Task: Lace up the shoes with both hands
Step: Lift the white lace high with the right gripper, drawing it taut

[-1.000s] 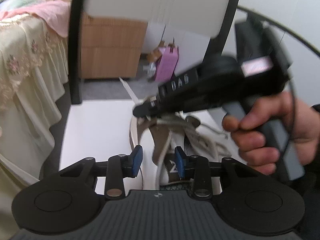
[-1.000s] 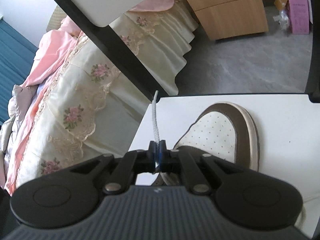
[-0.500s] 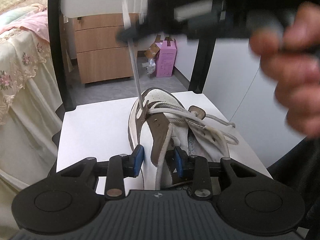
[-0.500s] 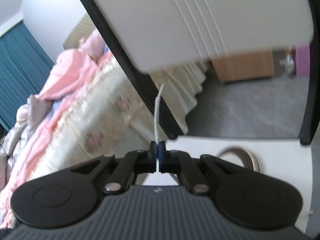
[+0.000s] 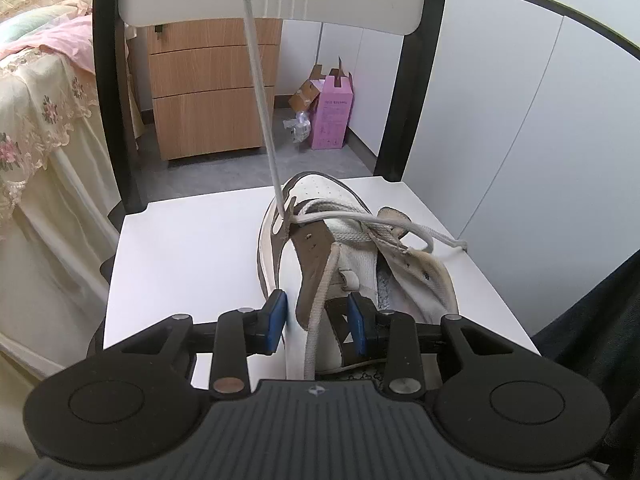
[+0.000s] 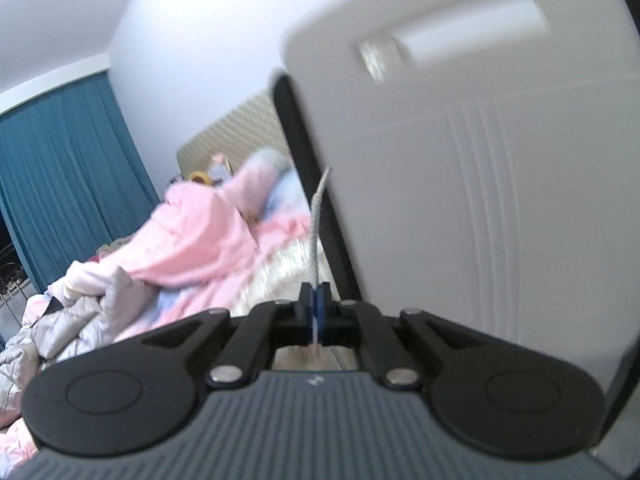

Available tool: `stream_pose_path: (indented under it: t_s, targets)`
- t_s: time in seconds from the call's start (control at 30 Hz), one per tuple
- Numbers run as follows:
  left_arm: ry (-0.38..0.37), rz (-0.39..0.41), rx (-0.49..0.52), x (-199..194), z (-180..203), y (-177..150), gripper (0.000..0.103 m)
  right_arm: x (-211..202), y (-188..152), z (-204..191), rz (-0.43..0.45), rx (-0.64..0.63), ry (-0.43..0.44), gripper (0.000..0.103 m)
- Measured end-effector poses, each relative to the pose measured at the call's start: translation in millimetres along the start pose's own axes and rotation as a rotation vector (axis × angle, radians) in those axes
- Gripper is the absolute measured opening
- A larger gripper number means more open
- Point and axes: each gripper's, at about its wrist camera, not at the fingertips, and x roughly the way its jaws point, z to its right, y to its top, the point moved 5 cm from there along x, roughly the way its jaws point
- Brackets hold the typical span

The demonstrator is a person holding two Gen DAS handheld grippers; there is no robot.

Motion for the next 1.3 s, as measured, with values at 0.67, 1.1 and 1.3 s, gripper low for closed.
stream_pose_path:
  t_s: [0.67, 1.1, 1.3]
  targets:
    - [0.023, -0.029, -0.021, 7, 12, 2, 0.037, 4, 139, -116, 0.220, -0.250, 0.103, 0.002]
    - [0.044, 0.022, -0.037, -5, 5, 4, 0.042, 15, 137, -118, 0.247, -0.260, 0.087, 0.002]
    - [0.081, 0.139, -0.040, -58, -16, -3, 0.050, -4, 92, -61, 0.206, -0.200, 0.005, 0.002]
